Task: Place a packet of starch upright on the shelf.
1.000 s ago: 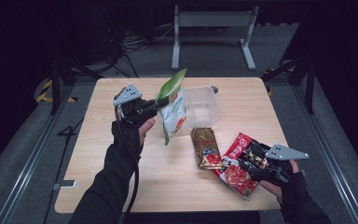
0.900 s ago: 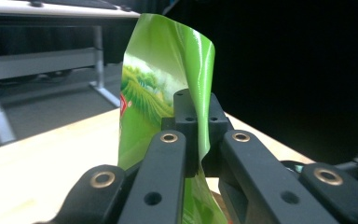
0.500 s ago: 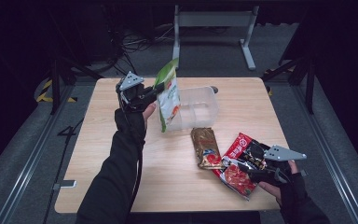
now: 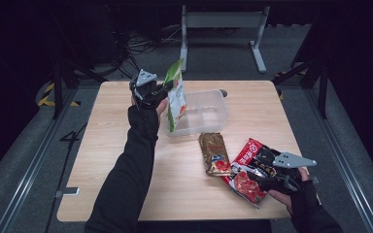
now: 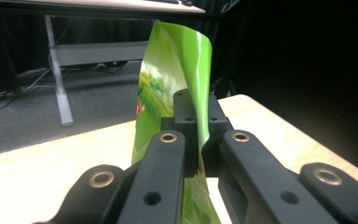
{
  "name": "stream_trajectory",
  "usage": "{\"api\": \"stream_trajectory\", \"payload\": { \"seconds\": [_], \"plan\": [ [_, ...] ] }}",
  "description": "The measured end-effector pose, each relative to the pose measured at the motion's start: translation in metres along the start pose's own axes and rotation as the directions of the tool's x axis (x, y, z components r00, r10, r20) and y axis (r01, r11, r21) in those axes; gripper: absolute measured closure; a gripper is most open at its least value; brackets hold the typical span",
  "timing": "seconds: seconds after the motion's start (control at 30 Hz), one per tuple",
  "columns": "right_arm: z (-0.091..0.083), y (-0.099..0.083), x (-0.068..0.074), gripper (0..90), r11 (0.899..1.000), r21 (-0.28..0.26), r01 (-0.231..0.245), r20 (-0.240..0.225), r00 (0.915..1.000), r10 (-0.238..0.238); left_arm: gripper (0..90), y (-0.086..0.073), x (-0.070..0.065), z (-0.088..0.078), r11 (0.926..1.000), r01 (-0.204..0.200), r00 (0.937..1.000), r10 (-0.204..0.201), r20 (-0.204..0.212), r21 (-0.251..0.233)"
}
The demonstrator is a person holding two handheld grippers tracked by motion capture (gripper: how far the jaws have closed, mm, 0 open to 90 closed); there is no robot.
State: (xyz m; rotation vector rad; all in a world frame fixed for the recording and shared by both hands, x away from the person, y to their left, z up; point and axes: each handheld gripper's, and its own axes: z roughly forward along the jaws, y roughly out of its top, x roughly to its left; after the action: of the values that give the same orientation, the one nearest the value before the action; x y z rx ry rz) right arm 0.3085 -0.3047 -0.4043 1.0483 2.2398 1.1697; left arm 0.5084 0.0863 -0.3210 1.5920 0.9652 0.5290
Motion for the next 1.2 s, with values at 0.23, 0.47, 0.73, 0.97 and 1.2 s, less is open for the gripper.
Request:
{"api": "stream_trajectory", "payload": {
  "seconds": [0.23, 0.47, 0.73, 0.97, 1.2],
  "plan": [
    [-0.001, -0.001, 0.0, 29.8, 1.0, -0.001, -0.001, -0.004, 1.0, 0.001, 89.2, -0.005, 0.004, 0.012, 0.9998, 0.0, 0.9987, -0.001, -0.05, -0.02],
    [0.0, -0.002, 0.001, 29.8, 1.0, 0.003, 0.0, -0.009, 1.0, 0.0, 89.2, -0.007, 0.014, 0.012, 0.9982, -0.017, 0.9974, 0.013, -0.071, -0.057],
    [0.001, -0.002, 0.002, 29.7, 1.0, 0.006, 0.004, -0.015, 0.9999, -0.004, 88.6, -0.028, 0.01, 0.028, 0.998, -0.063, 0.9973, 0.063, 0.039, 0.001],
    [0.002, -0.002, 0.003, 29.6, 1.0, 0.008, 0.007, -0.022, 0.9997, -0.007, 87.0, -0.039, 0.01, 0.019, 0.9947, -0.099, 0.9922, 0.097, 0.078, 0.027],
    [0.003, -0.001, 0.004, 29.7, 1.0, 0.015, 0.017, -0.018, 0.9997, -0.016, 80.6, -0.054, 0.013, 0.007, 0.9877, -0.134, 0.989, 0.128, 0.074, 0.081]
  ]
}}
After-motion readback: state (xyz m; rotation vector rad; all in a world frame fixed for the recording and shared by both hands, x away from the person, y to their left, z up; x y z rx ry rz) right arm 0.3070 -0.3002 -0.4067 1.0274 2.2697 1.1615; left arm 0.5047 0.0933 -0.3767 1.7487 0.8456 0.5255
